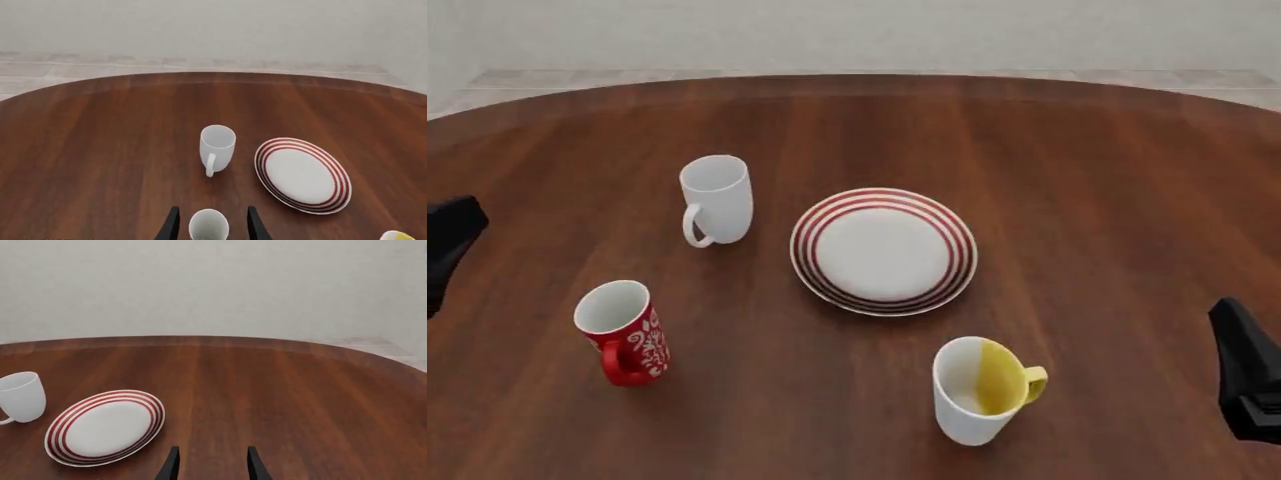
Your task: Pick up the red mug and put it on the plate
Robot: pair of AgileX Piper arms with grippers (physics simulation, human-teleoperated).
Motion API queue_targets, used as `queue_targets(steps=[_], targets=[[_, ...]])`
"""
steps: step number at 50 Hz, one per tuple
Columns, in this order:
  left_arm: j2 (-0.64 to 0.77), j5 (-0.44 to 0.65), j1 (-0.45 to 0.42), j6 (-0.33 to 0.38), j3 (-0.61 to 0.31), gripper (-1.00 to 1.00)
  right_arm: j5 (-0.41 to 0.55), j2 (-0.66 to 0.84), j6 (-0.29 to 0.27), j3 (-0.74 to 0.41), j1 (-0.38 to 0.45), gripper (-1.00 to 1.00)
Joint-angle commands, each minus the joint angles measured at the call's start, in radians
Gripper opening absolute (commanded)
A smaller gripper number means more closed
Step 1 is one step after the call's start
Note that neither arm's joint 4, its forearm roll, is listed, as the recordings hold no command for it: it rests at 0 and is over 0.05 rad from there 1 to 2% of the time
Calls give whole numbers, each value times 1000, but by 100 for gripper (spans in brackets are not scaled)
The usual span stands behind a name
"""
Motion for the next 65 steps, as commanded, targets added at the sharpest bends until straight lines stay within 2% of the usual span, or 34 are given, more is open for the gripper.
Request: queue_targets(steps=[1,11,30,48,65], targets=[[36,3,-46,-8,20,100,-6,3,6,3,-2,100],[63,-22,-87,-27,52,100,-12,6,9,6,-3,100],[52,-24,-49,-67,83,100,-6,0,7,4,0,100],[119,-119,-56,-93,171,100,-7,3,9,2,-2,100],[124,-151,-29,-74,203,100,-20,14,9,5,1,100]])
